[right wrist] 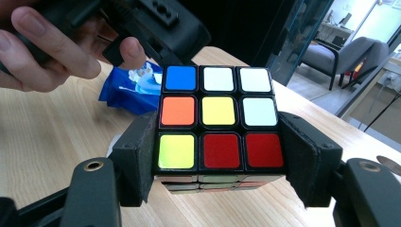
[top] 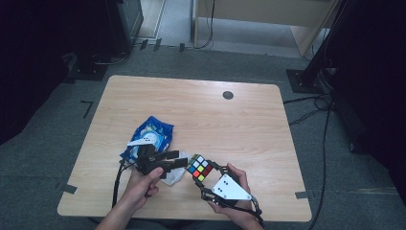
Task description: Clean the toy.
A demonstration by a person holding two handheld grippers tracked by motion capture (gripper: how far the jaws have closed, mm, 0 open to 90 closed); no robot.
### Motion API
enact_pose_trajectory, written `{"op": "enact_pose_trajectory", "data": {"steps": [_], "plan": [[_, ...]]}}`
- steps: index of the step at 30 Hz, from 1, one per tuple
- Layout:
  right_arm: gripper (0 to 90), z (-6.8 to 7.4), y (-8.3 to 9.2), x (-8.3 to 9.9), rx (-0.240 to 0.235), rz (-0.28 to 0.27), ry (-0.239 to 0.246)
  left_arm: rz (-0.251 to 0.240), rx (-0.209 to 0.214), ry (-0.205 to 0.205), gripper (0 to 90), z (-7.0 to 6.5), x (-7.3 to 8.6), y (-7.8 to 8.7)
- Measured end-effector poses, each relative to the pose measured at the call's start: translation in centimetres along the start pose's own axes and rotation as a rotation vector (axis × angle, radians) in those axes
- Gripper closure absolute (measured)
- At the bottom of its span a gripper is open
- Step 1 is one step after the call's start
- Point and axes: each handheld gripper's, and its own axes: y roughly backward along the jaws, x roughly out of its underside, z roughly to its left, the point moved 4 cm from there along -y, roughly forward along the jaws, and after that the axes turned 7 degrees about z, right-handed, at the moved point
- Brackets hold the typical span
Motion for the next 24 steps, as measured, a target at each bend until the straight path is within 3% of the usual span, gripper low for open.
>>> {"op": "enact_pose_trajectory", "data": {"steps": [2,8,10,11,16,18,24], "plan": [[35.1,0.1,0.0,-0.1,-0.001,-0.004,0.001,0.042,0.069,0.022,22.9,-0.4,0.1,-0.4],[35.1,0.6,0.1,-0.4,-0.006,-0.019,0.026,0.132,0.082,0.029,17.8,-0.5,0.6,-1.7],[35.1,0.9,0.0,-0.4,-0.010,-0.018,0.035,0.151,0.080,0.029,18.2,-0.7,0.8,-2.0],[35.1,1.1,-0.1,-0.4,-0.010,-0.018,0.043,0.158,0.086,0.028,23.5,-0.8,0.8,-2.1],[35.0,1.3,-0.1,-0.4,-0.010,-0.031,0.061,0.162,0.107,0.034,31.5,-1.1,0.7,-1.8],[34.8,1.3,-0.1,-0.4,-0.010,-0.032,0.061,0.134,0.123,0.054,34.5,-1.1,0.6,-1.5],[33.5,1.3,-0.3,-0.4,-0.027,-0.055,0.038,0.124,0.142,0.052,34.8,-1.2,0.5,-1.1]]}}
